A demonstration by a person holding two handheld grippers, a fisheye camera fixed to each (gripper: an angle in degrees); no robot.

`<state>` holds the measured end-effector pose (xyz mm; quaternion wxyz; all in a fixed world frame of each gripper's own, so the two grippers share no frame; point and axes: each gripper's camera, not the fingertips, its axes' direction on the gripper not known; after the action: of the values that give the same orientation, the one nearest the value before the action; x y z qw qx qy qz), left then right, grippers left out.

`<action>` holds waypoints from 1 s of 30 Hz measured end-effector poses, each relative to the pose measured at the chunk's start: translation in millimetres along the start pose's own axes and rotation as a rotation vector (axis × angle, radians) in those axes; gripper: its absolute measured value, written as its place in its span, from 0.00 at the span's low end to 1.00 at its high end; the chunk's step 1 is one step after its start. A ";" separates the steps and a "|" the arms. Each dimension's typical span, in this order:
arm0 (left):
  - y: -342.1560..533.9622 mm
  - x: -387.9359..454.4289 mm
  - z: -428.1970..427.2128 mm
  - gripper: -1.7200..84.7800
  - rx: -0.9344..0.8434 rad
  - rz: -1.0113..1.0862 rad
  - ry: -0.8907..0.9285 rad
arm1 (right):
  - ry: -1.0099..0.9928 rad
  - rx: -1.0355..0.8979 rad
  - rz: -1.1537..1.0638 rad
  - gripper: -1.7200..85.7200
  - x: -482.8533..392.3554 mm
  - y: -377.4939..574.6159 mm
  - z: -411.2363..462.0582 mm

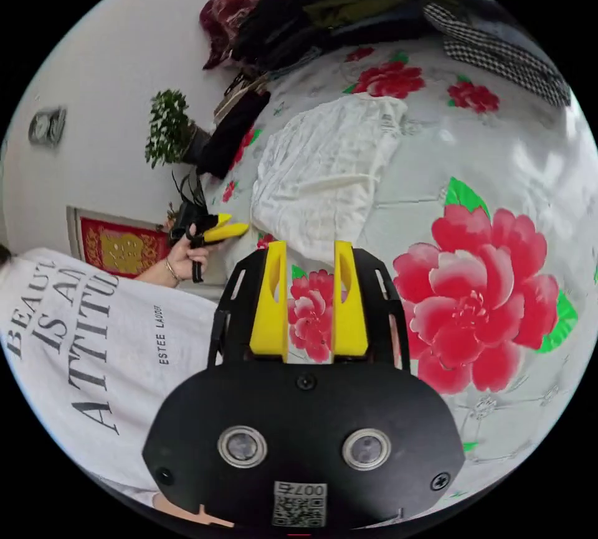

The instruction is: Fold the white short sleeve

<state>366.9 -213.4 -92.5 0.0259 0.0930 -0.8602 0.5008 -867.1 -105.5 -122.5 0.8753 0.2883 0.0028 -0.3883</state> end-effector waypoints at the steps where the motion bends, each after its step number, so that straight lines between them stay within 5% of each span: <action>1: 4.7 -1.7 -1.4 0.20 -0.010 -0.004 0.022 | -0.066 0.041 0.108 0.10 27.7 7.1 -10.7; 6: 6.4 -15.4 22.7 0.20 -0.015 -0.057 0.202 | -0.236 0.082 0.330 0.10 98.7 20.7 -4.4; 14: -25.7 -4.1 66.1 0.07 -0.074 -0.042 0.142 | -0.450 0.107 0.367 0.03 116.7 7.2 7.4; 18: -39.7 12.4 57.2 0.06 -0.029 -0.029 0.324 | -0.588 0.206 0.363 0.02 106.2 -6.6 -23.0; 30: -231.4 171.5 -114.1 0.06 0.214 0.362 0.344 | -0.639 0.346 -0.121 0.02 -58.1 -258.6 -70.0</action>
<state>236.1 -248.9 186.0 0.0718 -0.1468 -0.7880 0.5936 -1068.6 -168.3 -297.5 0.7458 0.2953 -0.3194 -0.5045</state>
